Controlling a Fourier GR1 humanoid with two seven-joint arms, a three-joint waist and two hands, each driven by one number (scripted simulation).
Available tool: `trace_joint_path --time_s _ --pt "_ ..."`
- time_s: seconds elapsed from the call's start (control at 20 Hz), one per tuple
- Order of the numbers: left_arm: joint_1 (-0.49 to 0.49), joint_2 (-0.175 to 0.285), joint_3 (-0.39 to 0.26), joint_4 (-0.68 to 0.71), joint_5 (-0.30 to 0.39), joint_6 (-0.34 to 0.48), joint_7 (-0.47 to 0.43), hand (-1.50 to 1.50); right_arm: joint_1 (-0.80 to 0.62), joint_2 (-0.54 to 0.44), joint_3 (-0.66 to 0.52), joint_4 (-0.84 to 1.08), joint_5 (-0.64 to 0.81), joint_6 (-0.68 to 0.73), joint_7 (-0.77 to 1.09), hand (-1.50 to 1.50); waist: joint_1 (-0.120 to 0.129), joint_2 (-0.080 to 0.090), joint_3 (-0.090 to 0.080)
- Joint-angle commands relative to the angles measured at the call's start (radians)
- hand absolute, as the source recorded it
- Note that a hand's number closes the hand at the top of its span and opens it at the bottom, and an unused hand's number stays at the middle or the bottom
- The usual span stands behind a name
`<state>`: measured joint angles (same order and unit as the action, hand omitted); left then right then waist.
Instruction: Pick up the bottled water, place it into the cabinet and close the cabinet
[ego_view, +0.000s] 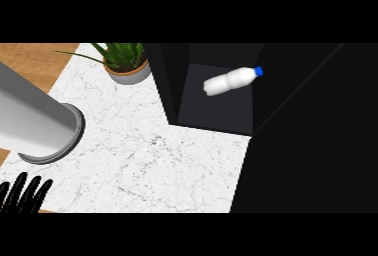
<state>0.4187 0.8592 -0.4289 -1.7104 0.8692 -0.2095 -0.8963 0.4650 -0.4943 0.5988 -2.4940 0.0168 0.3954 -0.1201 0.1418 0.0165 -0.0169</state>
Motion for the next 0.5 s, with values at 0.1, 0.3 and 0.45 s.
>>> trace_joint_path --time_s 0.1,0.3,0.45 --pt "0.009 0.045 0.031 0.003 0.010 -0.046 -0.007 -1.50 -0.136 0.020 0.117 0.030 0.025 0.023 0.187 1.50 0.031 0.010 -0.003" --pt "0.002 0.054 0.048 0.002 0.015 -0.056 -0.009 -1.50 -0.172 0.076 0.119 0.067 -0.024 -0.010 0.226 1.50 0.034 0.017 -0.003" --pt "-0.015 0.075 0.072 -0.008 0.033 -0.058 0.007 -1.50 -0.201 0.108 0.117 0.093 -0.031 -0.022 0.245 1.50 0.028 0.019 -0.002"
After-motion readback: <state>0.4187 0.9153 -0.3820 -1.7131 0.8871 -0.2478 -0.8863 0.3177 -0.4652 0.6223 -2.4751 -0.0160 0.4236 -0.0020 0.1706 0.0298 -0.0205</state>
